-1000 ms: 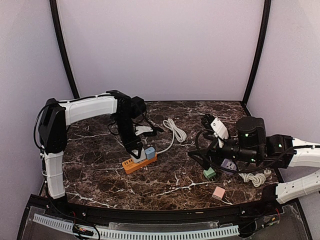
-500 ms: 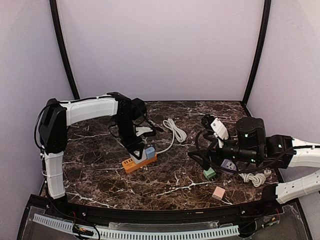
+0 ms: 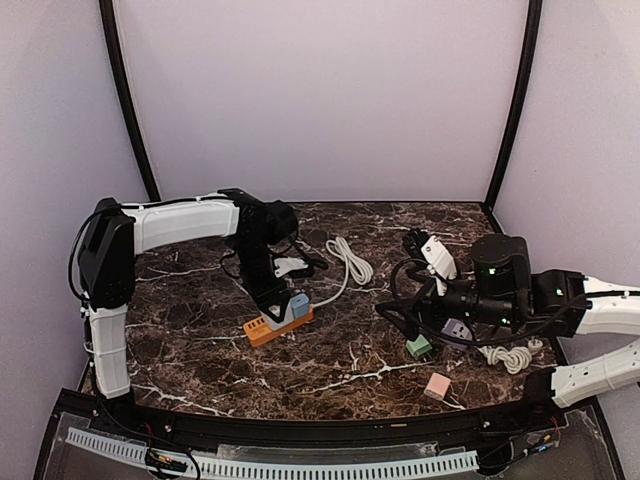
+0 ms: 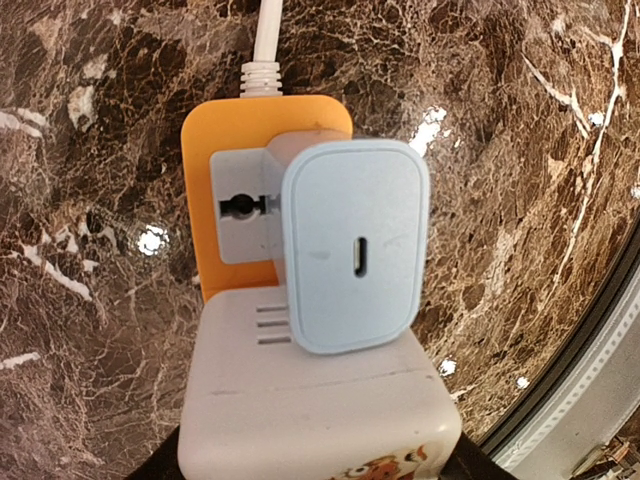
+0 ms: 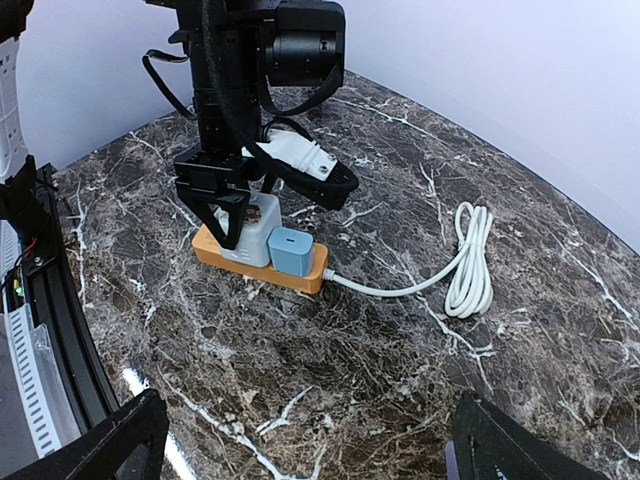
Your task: Insert the plug
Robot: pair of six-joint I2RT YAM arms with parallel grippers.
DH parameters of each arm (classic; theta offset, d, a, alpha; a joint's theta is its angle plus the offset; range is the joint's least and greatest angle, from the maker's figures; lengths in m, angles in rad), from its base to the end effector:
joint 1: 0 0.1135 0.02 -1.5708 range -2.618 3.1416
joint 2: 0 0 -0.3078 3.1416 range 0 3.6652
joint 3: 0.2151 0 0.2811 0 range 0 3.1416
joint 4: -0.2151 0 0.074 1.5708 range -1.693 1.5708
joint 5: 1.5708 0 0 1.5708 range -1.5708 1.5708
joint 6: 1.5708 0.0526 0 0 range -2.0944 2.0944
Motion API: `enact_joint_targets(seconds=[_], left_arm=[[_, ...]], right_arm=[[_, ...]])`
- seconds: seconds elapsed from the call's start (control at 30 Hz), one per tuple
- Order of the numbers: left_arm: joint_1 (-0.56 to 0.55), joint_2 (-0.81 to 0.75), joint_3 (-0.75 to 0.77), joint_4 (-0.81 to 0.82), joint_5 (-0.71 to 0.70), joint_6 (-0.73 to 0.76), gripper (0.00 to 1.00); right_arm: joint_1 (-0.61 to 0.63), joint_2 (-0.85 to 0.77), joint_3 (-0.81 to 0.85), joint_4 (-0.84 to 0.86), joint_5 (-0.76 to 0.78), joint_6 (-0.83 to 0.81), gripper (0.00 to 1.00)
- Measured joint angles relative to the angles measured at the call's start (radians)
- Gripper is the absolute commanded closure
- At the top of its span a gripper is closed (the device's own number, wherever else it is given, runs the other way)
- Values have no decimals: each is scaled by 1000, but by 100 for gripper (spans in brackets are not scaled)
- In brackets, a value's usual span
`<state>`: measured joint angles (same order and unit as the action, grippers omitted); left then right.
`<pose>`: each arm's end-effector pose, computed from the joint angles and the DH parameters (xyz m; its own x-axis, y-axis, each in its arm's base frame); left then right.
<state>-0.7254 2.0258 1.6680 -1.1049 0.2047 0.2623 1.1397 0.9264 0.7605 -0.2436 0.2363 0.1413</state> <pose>0.3274 -0.3046 0.2252 -0.5457 0.8232 -0.1566 0.8361 0.5225 -0.1672 0.1076 0.2044 0.3236 -0.2765 -0.2734 -0.9213 -0.7622 0.6463 0.0369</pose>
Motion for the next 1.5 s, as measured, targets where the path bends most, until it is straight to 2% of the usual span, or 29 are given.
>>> enact_joint_targets(seconds=[0.47,1.1,1.3,1.5], left_arm=[[-37,-5,-3,9,-83,-28,99],[-80,-61,-94,98,-166,-108,99],[-63,-61,-92,98,-152,-110,99],[5,-57,-84,101,-156,-109,99]], right_arm=[[0,13,0,0,-2,22,1],[0,47,1,-21,-8,60,1],[0,59,15,-42,-3,63,1],[0,71,28,-50,3,68,1]])
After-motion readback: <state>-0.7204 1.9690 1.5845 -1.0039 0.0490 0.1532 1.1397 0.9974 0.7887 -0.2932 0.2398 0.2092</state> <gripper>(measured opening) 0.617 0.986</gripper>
